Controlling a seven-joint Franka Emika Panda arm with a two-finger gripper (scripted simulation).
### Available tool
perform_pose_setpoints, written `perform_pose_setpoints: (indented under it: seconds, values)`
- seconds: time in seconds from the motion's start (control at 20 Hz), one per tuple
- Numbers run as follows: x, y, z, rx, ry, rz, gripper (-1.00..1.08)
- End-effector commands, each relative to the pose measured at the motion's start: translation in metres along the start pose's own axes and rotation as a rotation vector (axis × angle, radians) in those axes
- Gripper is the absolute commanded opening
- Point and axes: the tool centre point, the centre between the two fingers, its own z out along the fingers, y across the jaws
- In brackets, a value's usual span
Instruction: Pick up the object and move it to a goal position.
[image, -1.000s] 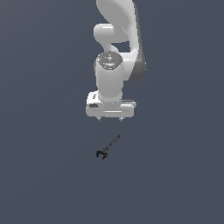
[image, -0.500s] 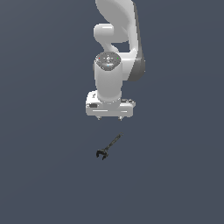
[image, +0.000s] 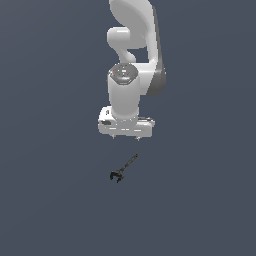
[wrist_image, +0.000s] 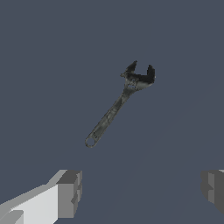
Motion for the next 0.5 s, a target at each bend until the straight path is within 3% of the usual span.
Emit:
perform_pose_setpoints:
  seconds: [0.0, 0.45]
  values:
    - [0.003, -0.001, 0.004, 0.001, 0.0, 0.035, 1.0]
    - [0.023, -0.005, 0.03, 0.006, 0.004, 0.238, 1.0]
